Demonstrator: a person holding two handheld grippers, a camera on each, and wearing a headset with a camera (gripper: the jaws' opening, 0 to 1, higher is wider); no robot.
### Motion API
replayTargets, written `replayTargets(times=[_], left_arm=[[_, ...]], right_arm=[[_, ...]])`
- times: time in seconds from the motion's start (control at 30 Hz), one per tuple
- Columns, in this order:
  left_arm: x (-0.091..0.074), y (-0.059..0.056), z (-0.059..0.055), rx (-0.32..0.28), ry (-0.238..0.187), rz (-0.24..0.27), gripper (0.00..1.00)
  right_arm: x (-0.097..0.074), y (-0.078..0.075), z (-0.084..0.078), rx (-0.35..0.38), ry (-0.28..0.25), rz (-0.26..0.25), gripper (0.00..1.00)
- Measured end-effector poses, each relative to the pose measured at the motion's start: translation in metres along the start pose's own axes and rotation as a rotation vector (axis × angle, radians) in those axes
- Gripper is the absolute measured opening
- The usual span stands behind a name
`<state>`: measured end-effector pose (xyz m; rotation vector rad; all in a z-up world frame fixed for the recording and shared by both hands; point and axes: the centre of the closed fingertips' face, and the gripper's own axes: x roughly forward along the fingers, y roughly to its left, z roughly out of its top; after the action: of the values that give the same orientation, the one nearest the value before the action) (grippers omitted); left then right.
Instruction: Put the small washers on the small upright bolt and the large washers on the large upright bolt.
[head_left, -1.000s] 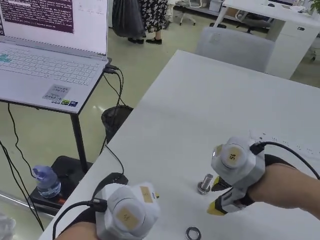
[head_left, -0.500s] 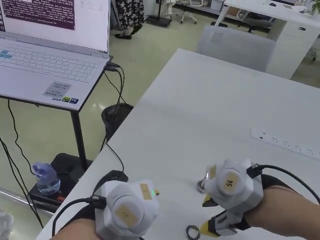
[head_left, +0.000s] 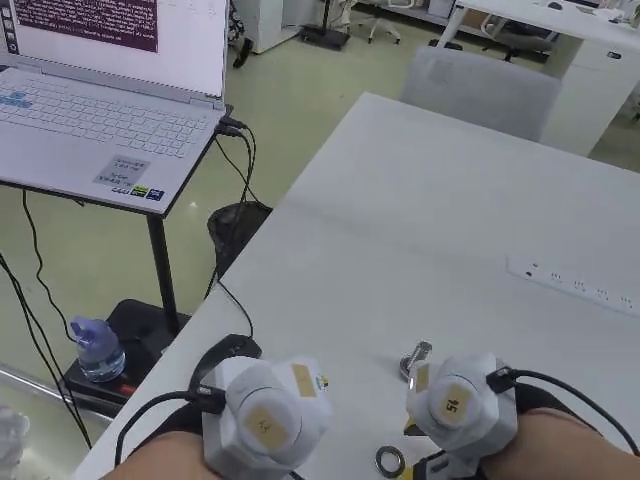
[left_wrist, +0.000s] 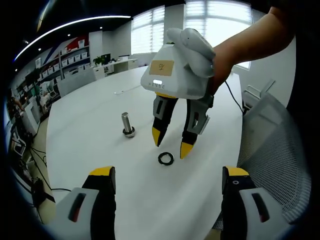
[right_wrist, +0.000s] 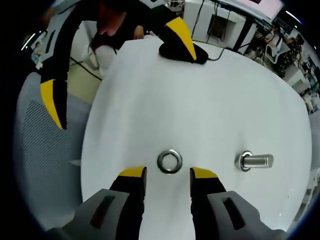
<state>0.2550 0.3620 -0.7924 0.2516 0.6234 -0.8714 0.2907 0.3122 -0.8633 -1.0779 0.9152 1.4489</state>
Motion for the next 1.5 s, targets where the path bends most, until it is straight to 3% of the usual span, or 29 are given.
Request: replayTargets(times=[0.5, 0.9, 1.37, 1.5], left_arm=[[0.001, -0.001, -0.002, 0.003, 0.005, -0.004, 0.87], [-0.002, -0.003, -0.004, -0.002, 0.002, 0.001, 0.86], [-0.002, -0.005, -0.003, -0.003, 0.002, 0.0, 0.84], [-0.001, -0.005, -0.002, 0.002, 0.001, -0.001, 0.84]], right_arm=[[0.018, -0.001, -0.003, 0.02, 0.015, -0.009, 0.36], [0.018, -0.001, 0.0, 0.039, 0.01, -0.007, 0.31], [0.018, 0.003, 0.002, 0.038, 0.079, -0.02, 0.23], [0.016, 0.001, 0.001, 0.046, 0.069, -0.015, 0.21]])
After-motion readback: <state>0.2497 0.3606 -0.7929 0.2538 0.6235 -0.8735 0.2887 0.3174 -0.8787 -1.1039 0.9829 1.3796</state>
